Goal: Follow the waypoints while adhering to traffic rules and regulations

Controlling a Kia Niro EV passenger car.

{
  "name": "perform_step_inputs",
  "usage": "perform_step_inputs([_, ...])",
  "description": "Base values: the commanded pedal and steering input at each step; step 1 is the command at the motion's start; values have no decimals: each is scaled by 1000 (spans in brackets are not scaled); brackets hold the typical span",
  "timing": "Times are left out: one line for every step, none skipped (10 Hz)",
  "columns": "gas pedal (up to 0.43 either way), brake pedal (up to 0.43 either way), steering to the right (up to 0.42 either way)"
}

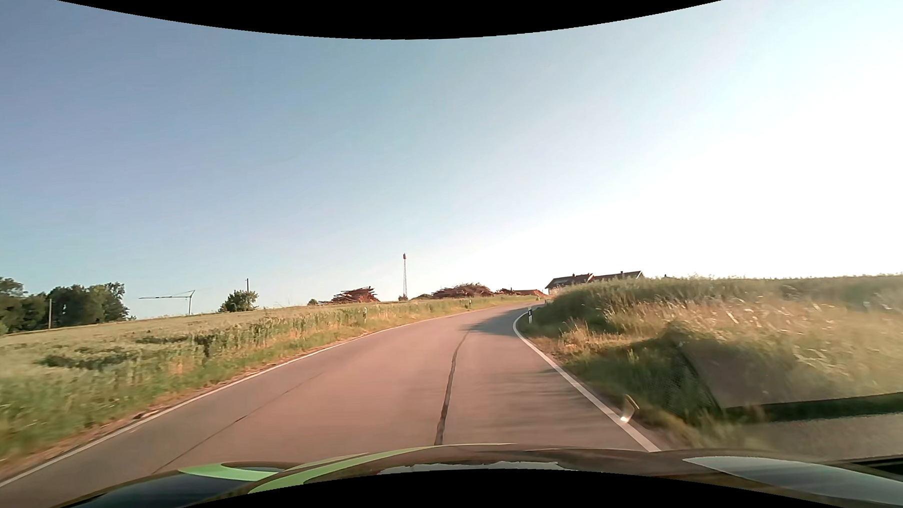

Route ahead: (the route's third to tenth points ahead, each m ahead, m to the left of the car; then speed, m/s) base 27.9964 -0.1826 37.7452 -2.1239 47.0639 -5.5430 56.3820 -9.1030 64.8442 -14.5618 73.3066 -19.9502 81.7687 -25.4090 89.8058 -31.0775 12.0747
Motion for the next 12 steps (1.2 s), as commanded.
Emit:
perform_step_inputs([0,0,10])
perform_step_inputs([0,0,11])
perform_step_inputs([0,0,14])
perform_step_inputs([0,0,16])
perform_step_inputs([0,0,18])
perform_step_inputs([0,0,19])
perform_step_inputs([0,0,21])
perform_step_inputs([0,0,24])
perform_step_inputs([0,0,27])
perform_step_inputs([0,0,30])
perform_step_inputs([0,0,35])
perform_step_inputs([0,0,39])
